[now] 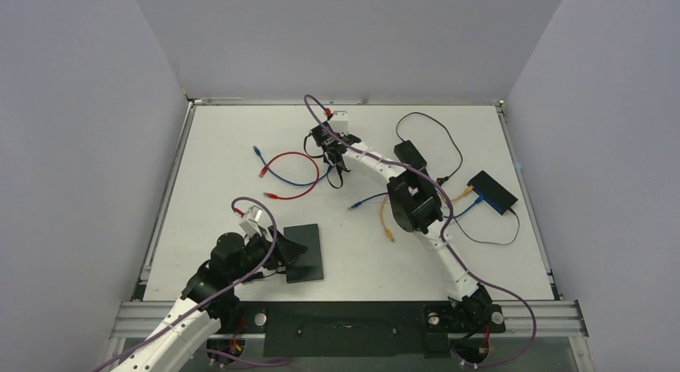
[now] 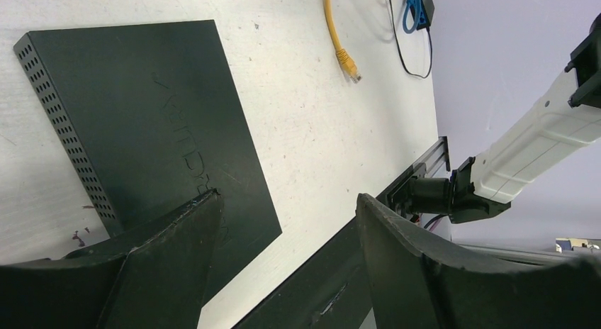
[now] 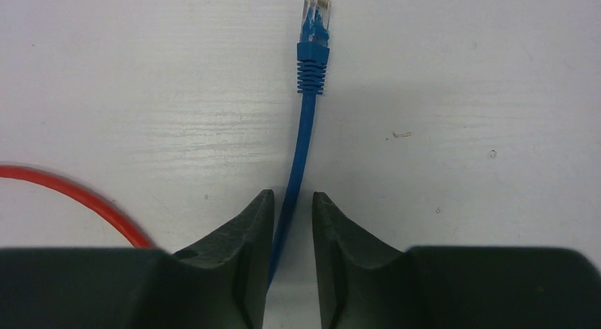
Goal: Insert the plug into the switch port
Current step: Pick up the connector from the center of the board.
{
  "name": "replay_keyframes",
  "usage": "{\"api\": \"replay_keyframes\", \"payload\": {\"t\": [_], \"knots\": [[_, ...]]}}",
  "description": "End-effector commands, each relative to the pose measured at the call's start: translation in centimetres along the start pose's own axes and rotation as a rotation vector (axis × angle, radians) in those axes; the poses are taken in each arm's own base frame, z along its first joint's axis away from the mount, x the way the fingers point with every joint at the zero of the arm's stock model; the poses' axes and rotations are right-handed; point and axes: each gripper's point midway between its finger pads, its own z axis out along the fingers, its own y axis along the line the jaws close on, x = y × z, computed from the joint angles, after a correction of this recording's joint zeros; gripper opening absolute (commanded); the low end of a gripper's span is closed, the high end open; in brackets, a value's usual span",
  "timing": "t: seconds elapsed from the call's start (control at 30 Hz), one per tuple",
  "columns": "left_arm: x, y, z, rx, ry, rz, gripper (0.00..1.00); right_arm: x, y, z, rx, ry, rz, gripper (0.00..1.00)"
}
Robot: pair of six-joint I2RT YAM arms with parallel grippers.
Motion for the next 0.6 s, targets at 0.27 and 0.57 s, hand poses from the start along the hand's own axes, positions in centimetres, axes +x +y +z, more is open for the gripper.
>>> {"api": "replay_keyframes", "payload": {"t": [0.27, 0.57], "knots": [[0.1, -0.9, -0.5, 0.050, 0.007, 0.014, 0.67, 1.0, -0.8, -1.1, 0.038, 0.028, -0.052, 0.00], [-0.5, -2.1, -0.9, 0.073, -0.002, 0.017, 0.67, 0.0, -1.7, -2.6, -0.040, 0.013, 0.058, 0.00]]}}
